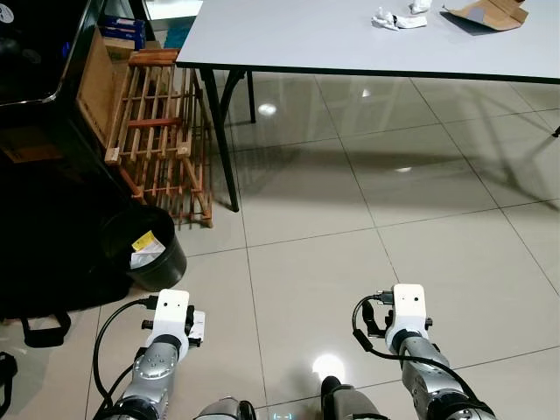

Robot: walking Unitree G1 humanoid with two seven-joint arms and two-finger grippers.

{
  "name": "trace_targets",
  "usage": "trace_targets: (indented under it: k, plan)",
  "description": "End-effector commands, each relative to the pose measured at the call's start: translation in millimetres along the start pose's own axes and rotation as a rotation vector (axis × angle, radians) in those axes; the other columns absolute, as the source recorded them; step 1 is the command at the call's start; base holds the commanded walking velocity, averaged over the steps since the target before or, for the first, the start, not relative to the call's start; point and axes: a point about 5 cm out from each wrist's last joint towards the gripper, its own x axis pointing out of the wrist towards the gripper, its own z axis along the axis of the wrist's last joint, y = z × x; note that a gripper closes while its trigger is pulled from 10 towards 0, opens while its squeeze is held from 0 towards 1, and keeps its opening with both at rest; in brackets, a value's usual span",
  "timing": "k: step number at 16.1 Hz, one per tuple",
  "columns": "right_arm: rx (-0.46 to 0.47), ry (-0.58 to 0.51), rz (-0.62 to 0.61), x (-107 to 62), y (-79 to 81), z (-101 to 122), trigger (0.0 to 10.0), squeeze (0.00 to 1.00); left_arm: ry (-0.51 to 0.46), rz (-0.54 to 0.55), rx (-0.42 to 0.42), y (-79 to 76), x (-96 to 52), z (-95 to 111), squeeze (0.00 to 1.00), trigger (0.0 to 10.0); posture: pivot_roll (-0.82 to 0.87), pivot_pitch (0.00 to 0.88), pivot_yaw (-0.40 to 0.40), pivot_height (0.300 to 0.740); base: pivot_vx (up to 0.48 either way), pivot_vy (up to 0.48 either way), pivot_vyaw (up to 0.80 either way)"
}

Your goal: Picking trash to rubbish bin

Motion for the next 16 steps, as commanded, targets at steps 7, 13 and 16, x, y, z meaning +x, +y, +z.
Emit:
trace_targets:
  k: [7,13,16]
  plan:
    - [0.019,0.019,-0.012,-2.0,-1.7,-5.7,10.0,0.00,0.036,-0.001,0.003,2.0,-1.7,-6.5,0.00,10.0,-0.01,0.198,0.065,0.740,0.000,0.000,0.00]
    - [0.016,0.016,-0.010,-2.7,-2.6,-6.5,10.0,0.00,0.036,-0.005,0.003,0.7,-2.7,-8.3,0.00,10.0,-0.03,0.201,0.064,0.740,0.000,0.000,0.00]
    - [0.017,0.016,-0.013,-2.7,-3.1,-6.5,10.0,0.00,0.037,-0.010,0.006,-0.5,-2.5,-8.2,0.00,10.0,-0.02,0.196,0.064,0.740,0.000,0.000,0.00]
